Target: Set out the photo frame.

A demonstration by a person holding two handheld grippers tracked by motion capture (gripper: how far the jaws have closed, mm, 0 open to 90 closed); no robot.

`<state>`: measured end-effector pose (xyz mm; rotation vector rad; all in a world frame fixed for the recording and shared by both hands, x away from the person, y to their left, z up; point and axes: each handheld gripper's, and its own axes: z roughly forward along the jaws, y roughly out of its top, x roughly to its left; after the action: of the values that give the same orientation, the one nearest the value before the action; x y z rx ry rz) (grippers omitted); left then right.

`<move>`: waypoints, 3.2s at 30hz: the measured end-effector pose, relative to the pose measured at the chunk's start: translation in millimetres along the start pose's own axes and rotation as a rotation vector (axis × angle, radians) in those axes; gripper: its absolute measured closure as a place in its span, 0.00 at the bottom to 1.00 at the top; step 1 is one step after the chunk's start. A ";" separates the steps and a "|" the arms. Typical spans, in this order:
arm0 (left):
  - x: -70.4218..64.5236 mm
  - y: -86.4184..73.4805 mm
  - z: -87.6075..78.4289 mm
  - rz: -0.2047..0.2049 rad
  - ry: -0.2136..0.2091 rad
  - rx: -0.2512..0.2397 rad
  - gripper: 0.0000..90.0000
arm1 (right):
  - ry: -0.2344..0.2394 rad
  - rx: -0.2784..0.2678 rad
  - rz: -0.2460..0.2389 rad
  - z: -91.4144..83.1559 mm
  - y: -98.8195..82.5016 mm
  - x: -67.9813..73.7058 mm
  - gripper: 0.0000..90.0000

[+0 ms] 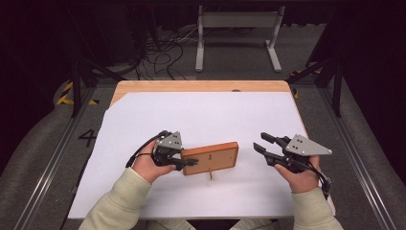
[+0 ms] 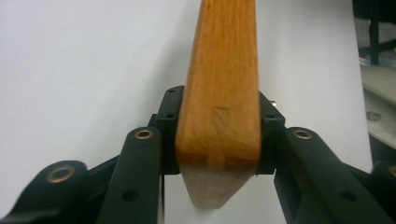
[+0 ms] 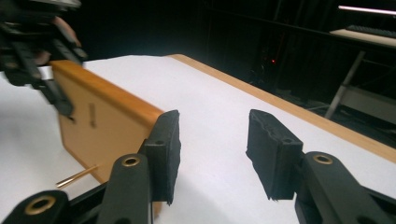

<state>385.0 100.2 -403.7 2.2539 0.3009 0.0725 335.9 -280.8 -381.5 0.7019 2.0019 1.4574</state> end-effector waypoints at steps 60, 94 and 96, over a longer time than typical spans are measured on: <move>10.5 -49.3 -64.0 -0.240 0.279 -0.182 0.28 | 0.354 0.480 0.296 68.5 -58.2 17.9 1.00; 14.7 -63.2 -58.3 -0.273 0.272 -0.135 0.30 | 0.240 0.551 0.442 162.3 -28.7 -5.3 1.00; 15.0 -63.6 -58.5 -0.276 0.272 -0.135 0.30 | 0.243 0.553 0.447 166.1 -27.8 -4.7 1.00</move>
<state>378.4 186.9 -415.1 2.0482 0.7270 0.2467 453.6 -181.2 -449.4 1.3265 2.5968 1.2585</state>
